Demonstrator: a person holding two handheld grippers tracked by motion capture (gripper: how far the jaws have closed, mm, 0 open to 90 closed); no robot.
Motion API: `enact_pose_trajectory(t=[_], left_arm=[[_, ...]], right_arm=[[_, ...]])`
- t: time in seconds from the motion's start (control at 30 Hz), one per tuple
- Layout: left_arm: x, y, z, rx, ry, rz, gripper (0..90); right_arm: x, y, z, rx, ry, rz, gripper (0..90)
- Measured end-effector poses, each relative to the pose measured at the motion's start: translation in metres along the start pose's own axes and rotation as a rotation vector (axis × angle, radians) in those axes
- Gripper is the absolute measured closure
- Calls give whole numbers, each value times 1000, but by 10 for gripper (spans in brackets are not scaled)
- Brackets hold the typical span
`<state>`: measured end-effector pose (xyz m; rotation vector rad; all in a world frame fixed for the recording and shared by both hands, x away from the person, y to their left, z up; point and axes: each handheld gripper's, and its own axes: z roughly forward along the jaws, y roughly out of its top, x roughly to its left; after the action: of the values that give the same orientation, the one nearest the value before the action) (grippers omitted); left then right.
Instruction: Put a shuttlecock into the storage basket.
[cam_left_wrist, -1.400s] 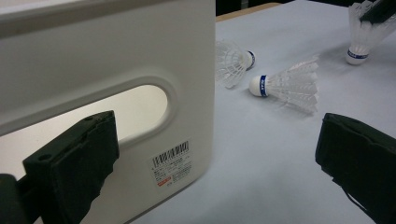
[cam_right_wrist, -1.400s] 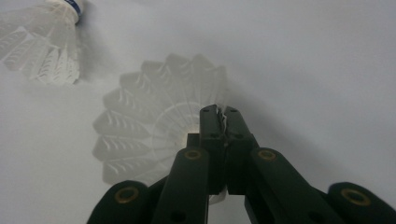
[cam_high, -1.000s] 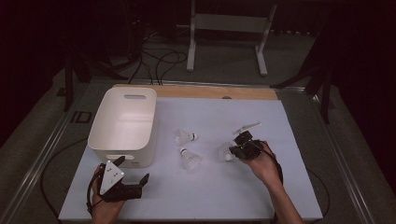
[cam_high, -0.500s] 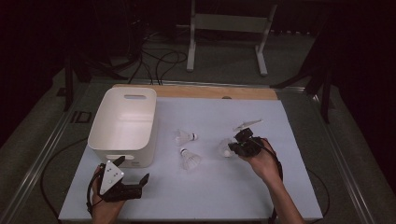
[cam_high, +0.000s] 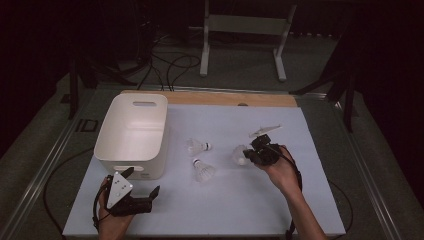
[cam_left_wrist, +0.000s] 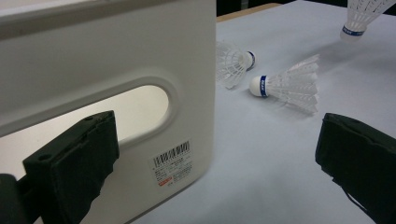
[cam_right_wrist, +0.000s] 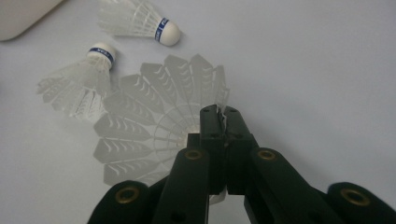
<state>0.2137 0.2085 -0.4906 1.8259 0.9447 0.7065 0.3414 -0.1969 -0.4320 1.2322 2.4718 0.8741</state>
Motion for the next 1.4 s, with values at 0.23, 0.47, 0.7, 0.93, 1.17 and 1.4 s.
enact_pose_trajectory(t=[0.23,0.47,0.7,0.93,1.17,1.4], left_arm=[[0,0,-1,-3,2,-2,2],[0,0,0,-3,2,0,2],[0,0,0,-3,1,1,2],[-2,0,0,0,-2,3,2],[-2,0,1,0,-8,4,2],[-3,0,1,1,-7,7,2]], right_arm=[[1,7,-3,-20,-1,-4,892],[3,12,-5,-39,-1,0,892],[5,17,-6,-54,3,1,893],[6,24,-10,-79,3,3,893],[5,27,-9,-82,11,9,893],[6,32,-8,-93,16,8,893]])
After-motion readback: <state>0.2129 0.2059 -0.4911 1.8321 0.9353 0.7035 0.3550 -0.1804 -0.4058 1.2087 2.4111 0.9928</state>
